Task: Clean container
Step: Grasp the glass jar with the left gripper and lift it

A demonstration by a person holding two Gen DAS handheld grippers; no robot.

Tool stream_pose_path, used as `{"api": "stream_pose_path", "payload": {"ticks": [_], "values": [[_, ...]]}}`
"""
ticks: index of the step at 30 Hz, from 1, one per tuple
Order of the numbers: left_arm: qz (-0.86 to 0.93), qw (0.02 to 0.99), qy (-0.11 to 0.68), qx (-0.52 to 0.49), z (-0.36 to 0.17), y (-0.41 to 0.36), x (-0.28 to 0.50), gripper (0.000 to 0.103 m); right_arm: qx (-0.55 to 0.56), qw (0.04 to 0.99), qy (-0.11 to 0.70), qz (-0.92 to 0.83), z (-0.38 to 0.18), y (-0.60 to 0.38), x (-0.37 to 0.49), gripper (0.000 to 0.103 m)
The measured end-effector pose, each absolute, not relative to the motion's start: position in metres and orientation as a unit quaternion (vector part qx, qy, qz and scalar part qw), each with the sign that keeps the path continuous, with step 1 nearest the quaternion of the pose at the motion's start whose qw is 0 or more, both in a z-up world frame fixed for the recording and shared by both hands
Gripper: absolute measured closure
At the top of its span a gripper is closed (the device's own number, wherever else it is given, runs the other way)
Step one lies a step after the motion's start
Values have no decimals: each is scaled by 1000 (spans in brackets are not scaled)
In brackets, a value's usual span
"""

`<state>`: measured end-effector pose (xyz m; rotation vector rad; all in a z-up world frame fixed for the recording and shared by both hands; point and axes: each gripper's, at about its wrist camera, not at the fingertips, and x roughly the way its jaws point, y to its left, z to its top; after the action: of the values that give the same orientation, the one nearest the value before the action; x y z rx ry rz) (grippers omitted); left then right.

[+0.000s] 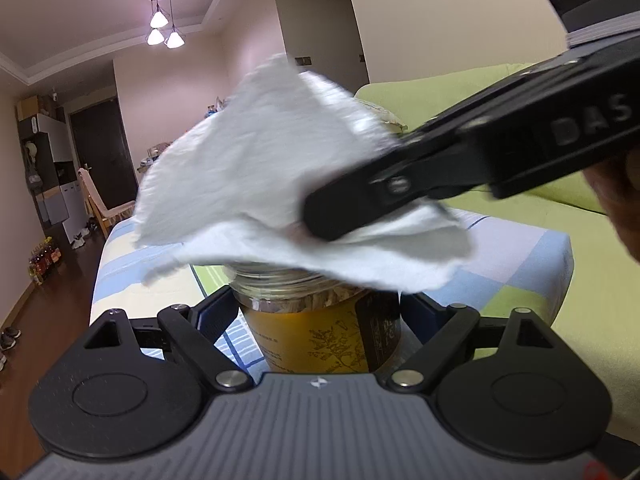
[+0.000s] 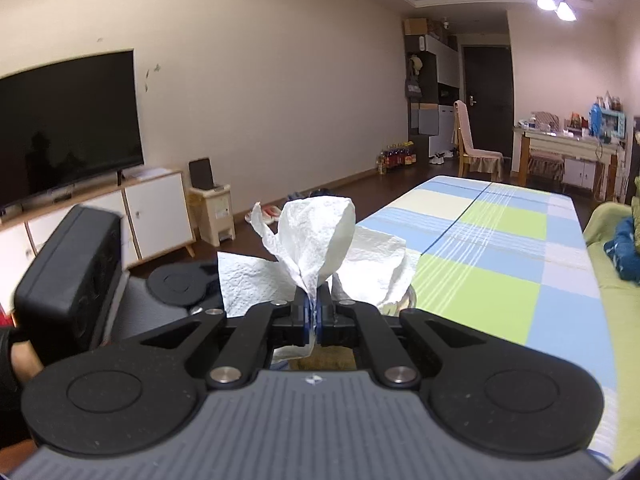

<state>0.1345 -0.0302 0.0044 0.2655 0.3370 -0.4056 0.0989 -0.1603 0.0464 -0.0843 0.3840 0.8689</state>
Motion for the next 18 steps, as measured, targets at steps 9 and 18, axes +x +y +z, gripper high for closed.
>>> {"api": "stream_pose_path", "payload": {"ticks": [9, 18], "values": [[-202, 941, 191, 192, 26, -39, 133, 16, 11, 901, 185, 392, 43, -189, 110, 101], [-217, 919, 190, 269, 35, -77, 146, 17, 78, 918, 198, 335, 30, -223, 133, 101]]}}
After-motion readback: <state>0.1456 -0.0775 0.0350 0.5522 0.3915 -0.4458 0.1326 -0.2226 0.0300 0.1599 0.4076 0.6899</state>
